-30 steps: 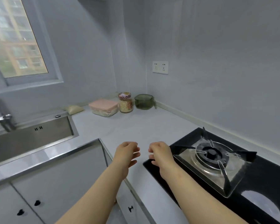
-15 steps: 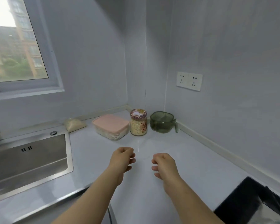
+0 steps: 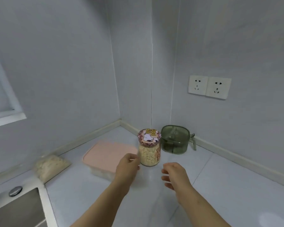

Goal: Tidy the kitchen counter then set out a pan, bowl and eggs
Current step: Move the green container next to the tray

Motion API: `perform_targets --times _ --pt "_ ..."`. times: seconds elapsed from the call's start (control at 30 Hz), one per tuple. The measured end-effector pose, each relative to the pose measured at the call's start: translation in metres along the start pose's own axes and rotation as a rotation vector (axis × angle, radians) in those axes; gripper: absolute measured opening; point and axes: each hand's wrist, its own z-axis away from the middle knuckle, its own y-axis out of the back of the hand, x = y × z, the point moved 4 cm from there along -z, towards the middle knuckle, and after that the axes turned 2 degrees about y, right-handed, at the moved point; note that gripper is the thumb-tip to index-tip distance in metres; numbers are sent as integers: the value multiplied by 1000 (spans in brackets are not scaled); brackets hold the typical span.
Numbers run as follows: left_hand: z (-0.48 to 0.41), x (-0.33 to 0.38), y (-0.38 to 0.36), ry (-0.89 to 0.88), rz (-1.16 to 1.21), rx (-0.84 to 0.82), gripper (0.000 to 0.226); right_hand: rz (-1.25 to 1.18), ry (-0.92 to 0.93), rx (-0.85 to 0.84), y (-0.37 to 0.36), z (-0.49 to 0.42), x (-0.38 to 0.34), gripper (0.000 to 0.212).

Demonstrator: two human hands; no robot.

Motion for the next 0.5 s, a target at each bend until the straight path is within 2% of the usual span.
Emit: perform_targets --times 0.1,0.33,0.5 --pt "-21 12 -9 -72 -67 -40 16 11 -2 45 2 -16 -1 13" --pt "-52 62 -53 -393 -296 -60 21 9 48 121 24 -61 -13 12" --pt "-75 69 -130 -522 -426 -293 25 -41 67 245 64 -102 -21 13"
